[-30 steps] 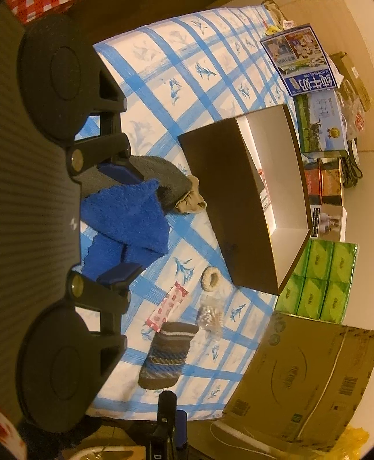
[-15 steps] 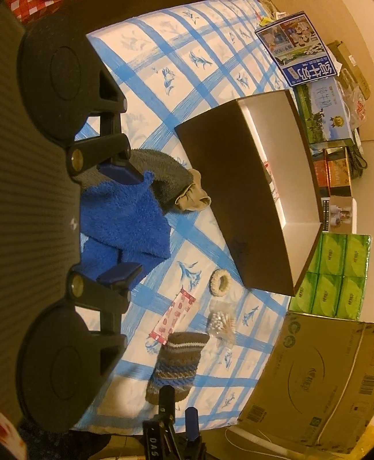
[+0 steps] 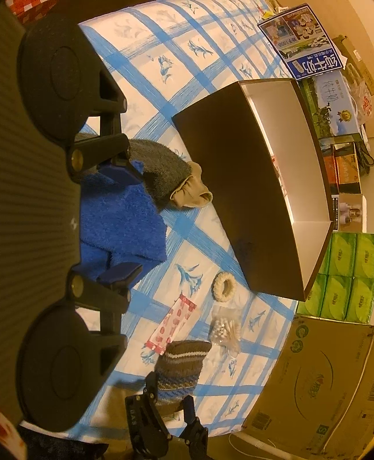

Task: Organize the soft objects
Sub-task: 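Grasp the striped knit sock with right tool while left tool approaches the beige sock, then grasp the beige sock with the left tool and lift it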

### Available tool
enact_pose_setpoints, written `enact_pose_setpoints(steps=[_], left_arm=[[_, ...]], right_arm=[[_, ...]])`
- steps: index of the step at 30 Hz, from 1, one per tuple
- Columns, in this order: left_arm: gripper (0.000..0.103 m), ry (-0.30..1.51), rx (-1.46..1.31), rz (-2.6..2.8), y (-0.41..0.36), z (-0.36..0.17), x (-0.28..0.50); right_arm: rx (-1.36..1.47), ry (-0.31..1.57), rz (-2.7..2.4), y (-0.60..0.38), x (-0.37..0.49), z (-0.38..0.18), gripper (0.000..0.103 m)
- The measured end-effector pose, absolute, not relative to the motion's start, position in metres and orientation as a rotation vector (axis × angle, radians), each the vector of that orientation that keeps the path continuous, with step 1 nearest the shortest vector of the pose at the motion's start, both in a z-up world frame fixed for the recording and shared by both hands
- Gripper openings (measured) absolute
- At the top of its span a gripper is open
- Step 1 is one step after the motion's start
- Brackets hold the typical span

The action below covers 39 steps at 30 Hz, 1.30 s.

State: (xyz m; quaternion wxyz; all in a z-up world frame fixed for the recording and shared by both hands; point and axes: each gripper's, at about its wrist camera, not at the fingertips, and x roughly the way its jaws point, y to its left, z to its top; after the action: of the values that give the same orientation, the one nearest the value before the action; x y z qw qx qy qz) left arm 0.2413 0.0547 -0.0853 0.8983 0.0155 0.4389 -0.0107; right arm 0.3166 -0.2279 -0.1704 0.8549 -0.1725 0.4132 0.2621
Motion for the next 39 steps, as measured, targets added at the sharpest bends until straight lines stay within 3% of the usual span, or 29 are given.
enact_pose_setpoints(steps=[4,6,8,11,13,31,34,39], left_arm=[[0.057,0.905,0.033,-0.018,0.056,-0.085,0.243],[0.057,0.901,0.036,-0.012,0.057,-0.084,0.243],[0.057,0.898,0.041,-0.007,0.059,-0.084,0.243],[0.056,0.892,0.045,0.004,0.061,-0.084,0.245],[0.055,0.886,0.05,0.011,0.063,-0.083,0.247],[0.053,0.832,0.301,-0.014,0.059,-0.104,0.293],[0.045,0.833,0.356,-0.039,0.057,-0.112,0.297],[0.041,0.842,0.428,-0.073,0.054,-0.122,0.297]], right_arm=[[-0.321,0.859,0.547,-0.228,0.326,-0.174,0.082],[-0.304,0.855,0.541,-0.228,0.327,-0.173,0.076],[-0.293,0.845,0.544,-0.228,0.326,-0.171,0.053],[-0.302,0.838,0.526,-0.226,0.324,-0.167,0.028],[-0.289,0.839,0.514,-0.228,0.324,-0.164,0.025],[0.014,0.884,0.408,-0.244,0.333,-0.124,0.024],[0.019,0.893,0.396,-0.246,0.333,-0.124,0.024],[0.034,0.909,0.385,-0.249,0.332,-0.126,0.024]])
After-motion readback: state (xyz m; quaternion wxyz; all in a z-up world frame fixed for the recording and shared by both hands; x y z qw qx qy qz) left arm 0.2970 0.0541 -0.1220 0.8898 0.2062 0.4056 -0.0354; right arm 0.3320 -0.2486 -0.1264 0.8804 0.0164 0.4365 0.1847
